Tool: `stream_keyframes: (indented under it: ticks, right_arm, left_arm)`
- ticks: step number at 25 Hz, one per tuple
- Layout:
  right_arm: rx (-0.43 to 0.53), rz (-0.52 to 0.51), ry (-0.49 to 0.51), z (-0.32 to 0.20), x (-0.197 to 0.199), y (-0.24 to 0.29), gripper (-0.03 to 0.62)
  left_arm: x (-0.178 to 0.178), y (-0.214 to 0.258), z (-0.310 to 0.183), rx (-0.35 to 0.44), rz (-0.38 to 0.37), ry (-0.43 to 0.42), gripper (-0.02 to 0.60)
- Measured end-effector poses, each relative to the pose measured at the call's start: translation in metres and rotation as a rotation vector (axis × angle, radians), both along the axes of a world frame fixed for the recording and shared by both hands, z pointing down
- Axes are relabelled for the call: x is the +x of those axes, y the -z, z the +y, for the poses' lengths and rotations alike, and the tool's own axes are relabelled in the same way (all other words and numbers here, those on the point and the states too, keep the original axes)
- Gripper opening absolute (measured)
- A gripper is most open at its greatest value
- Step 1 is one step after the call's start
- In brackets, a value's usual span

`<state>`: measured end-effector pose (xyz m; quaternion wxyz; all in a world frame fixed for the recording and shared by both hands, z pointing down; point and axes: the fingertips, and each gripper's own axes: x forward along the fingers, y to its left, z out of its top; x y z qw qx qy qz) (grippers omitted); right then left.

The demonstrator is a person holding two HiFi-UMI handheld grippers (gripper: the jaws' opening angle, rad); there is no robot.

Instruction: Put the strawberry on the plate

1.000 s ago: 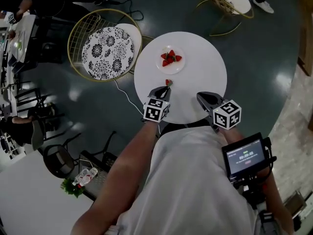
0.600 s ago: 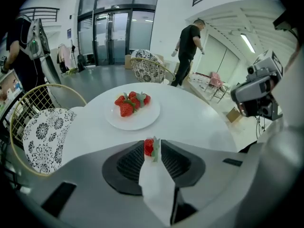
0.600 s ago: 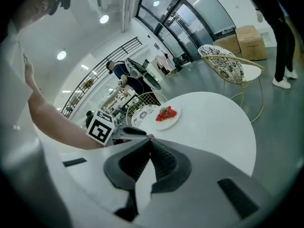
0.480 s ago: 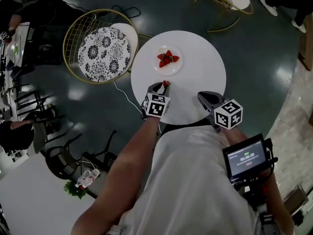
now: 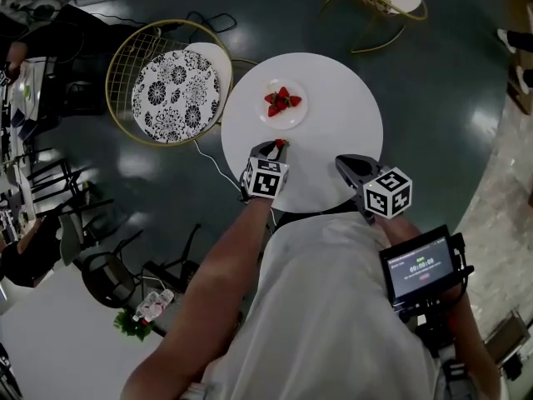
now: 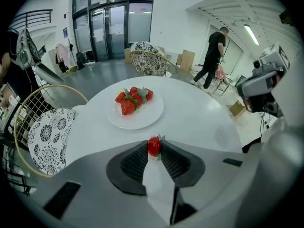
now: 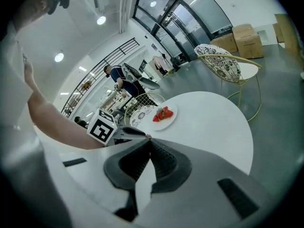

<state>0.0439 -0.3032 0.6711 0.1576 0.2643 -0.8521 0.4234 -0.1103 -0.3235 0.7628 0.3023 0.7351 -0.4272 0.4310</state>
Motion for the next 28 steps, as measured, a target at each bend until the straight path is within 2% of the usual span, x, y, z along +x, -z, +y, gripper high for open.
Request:
stream_keyframes:
  ticks: [12, 23, 28]
  right_arm:
    - [0.004, -0.008, -0.001, -0.004, -0.002, 0.002, 0.008]
    - [-0.009, -0.006, -0.046, -0.005, 0.005, -0.001, 0.008]
    - [-0.015, 0.001, -0.072, -0.005, 0.012, -0.003, 0.008]
  left_arm:
    - [0.012, 0.024, -0.019, 0.098, 0.033, 0.001, 0.089]
    - [0.002, 0.026, -0.053, 0.06, 0.122, 0.227, 0.089]
    - [0.0, 0.026, -0.066, 0.08, 0.124, 0.272, 0.089]
